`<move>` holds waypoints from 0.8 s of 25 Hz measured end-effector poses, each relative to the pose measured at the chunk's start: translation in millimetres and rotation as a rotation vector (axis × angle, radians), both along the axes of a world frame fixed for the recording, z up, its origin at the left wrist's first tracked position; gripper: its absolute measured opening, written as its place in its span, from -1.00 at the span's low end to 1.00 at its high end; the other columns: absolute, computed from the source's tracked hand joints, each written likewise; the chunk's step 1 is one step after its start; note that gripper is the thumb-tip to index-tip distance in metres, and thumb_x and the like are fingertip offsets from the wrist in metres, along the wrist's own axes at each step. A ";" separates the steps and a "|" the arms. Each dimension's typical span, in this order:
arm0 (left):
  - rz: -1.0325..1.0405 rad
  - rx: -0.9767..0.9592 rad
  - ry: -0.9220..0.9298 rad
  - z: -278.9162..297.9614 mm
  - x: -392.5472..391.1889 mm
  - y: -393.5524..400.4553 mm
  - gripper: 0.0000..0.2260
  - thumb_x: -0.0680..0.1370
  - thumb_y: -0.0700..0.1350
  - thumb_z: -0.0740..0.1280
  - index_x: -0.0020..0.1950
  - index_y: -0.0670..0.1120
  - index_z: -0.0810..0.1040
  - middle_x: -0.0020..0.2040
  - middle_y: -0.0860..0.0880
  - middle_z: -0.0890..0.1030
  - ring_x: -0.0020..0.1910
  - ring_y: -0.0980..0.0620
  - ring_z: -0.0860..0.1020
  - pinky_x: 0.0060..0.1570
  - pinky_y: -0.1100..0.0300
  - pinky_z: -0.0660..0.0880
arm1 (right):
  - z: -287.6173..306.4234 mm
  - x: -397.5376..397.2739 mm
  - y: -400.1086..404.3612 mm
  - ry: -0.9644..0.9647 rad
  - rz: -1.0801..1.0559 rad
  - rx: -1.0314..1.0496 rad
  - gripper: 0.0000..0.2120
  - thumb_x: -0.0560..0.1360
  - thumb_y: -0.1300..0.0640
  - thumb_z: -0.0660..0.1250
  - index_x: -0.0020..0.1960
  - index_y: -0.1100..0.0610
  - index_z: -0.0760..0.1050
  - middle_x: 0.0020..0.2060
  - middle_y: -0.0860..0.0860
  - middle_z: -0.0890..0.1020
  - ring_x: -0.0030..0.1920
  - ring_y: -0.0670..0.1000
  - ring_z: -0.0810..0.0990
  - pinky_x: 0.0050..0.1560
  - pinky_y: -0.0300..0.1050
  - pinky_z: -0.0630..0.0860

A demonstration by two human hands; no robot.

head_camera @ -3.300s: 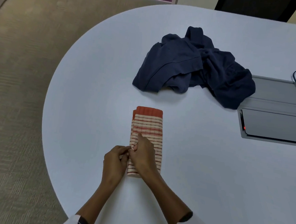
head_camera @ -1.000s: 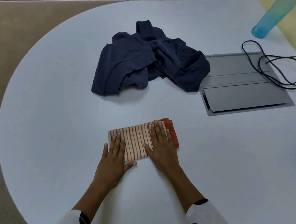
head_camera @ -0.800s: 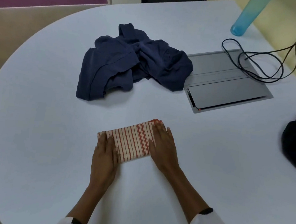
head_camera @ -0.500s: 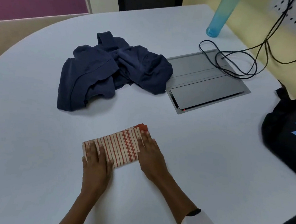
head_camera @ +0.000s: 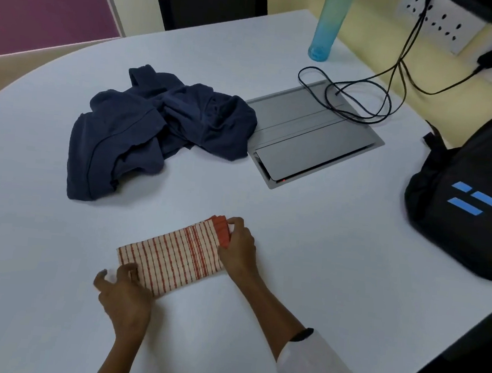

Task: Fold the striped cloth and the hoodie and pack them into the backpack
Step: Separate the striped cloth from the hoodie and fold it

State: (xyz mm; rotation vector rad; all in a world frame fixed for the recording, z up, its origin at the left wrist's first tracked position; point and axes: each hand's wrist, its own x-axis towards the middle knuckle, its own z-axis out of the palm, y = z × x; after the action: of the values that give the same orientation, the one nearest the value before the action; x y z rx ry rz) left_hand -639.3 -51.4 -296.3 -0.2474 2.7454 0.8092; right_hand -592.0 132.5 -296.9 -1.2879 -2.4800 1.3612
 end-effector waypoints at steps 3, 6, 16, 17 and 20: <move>0.224 0.190 -0.094 -0.3 -3.7 -0.8 -0.77 0.49 -0.33 0.31 0.14 -0.23 0.53 0.19 -0.31 0.46 0.00 -0.26 0.54 0.06 -0.08 0.51 | 7.7 13.0 11.4 0.004 -0.054 -0.141 -0.56 0.49 0.29 0.35 0.31 0.10 0.30 0.07 0.12 0.63 0.02 0.06 0.64 -0.17 -0.19 0.56; 0.224 0.359 -0.130 6.9 3.5 15.1 -0.78 0.50 -0.34 0.32 0.14 -0.25 0.58 0.10 -0.23 0.60 0.04 -0.20 0.58 0.12 -0.05 0.52 | 16.4 34.3 26.0 0.068 -0.167 -0.179 -0.59 0.48 0.26 0.38 0.29 0.10 0.39 0.06 0.11 0.65 0.00 0.05 0.65 -0.10 -0.12 0.61; -0.328 0.476 -0.169 17.7 50.8 180.9 -0.70 0.52 -0.37 0.23 0.15 -0.14 0.62 0.22 -0.15 0.57 0.18 -0.13 0.53 0.17 0.00 0.49 | 28.0 166.7 141.5 0.311 -0.724 -0.187 -0.63 0.43 0.31 0.45 0.21 0.16 0.52 0.04 0.10 0.68 -0.02 0.04 0.67 -0.04 -0.03 0.64; -0.400 0.482 -0.173 18.3 60.6 201.9 -0.70 0.53 -0.38 0.22 0.16 -0.14 0.61 0.24 -0.15 0.56 0.22 -0.14 0.51 0.20 0.00 0.46 | 28.6 182.6 153.5 0.323 -0.778 -0.179 -0.63 0.43 0.31 0.44 0.21 0.16 0.52 0.03 0.09 0.68 -0.02 0.04 0.67 -0.04 -0.06 0.64; -0.603 0.496 -0.146 19.2 91.5 265.1 -0.68 0.52 -0.40 0.19 0.16 -0.17 0.61 0.23 -0.14 0.57 0.20 -0.12 0.53 0.21 0.03 0.46 | 25.1 228.7 186.4 0.373 -0.970 -0.136 -0.66 0.43 0.32 0.43 0.19 0.18 0.54 0.04 0.06 0.66 -0.01 0.03 0.65 -0.08 -0.21 0.60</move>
State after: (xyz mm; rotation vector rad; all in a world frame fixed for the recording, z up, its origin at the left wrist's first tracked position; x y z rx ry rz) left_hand -547.8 213.7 -277.1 0.5637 2.1872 1.1743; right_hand -363.3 318.9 -271.8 -1.7014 -1.2220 1.2982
